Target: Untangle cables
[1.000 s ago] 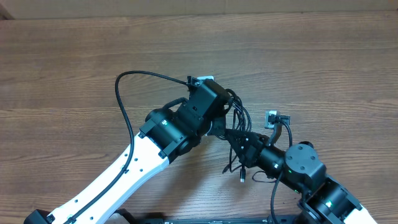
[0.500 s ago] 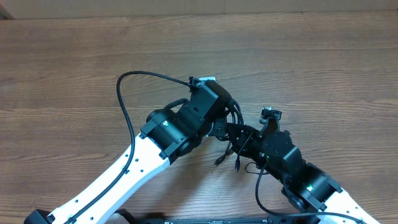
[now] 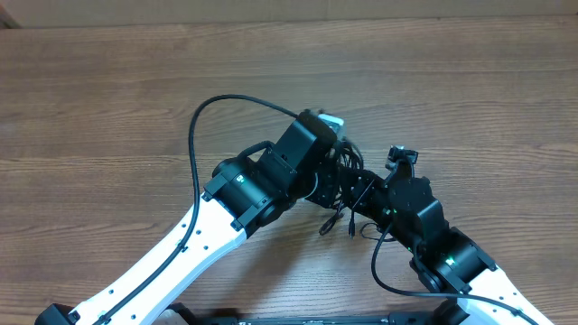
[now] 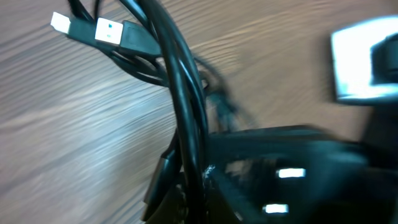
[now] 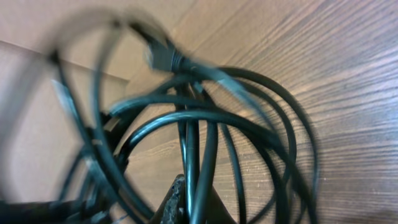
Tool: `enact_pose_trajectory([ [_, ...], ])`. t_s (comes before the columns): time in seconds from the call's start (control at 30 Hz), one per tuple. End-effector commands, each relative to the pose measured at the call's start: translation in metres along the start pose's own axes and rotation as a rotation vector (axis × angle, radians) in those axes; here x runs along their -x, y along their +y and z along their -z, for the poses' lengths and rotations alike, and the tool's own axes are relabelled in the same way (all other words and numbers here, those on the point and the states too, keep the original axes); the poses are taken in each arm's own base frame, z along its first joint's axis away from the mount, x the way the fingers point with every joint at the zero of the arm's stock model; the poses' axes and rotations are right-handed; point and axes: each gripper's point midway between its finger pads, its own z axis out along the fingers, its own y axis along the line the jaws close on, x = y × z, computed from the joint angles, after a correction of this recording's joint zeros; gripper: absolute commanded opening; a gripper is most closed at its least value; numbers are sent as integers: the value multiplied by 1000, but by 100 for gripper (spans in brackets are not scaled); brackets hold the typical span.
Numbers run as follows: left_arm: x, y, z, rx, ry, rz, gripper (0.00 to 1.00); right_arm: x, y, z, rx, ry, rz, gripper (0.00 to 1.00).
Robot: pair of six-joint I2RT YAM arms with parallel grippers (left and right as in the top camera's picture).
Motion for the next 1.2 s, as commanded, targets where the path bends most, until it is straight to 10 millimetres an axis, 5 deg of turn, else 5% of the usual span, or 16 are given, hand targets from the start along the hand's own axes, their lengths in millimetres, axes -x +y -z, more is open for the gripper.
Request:
enact_pose_trajectory([
  [0.0,-2,-49,10,-260,16,-147,4,-8,11,-8,28,73,3,4],
  [0.1,3,-52,12,-278,-8,-174,4,-16,-4,-20,-27,107,-3,4],
  [0.2,3,-31,14,-208,-3,-173,4,-14,-21,-30,-84,108,-20,4],
  [0.53,25,103,58,135,-103,260,5,-8,-54,-27,-193,121,-73,5],
  [0.7,19,141,56,200,-85,469,4,-6,-56,-25,-198,126,-84,21],
  [0.97,-6,149,41,221,47,512,5,9,-74,3,-262,90,-144,55],
  [1.17,6,92,32,-94,72,236,4,10,-49,34,-143,101,-76,78],
])
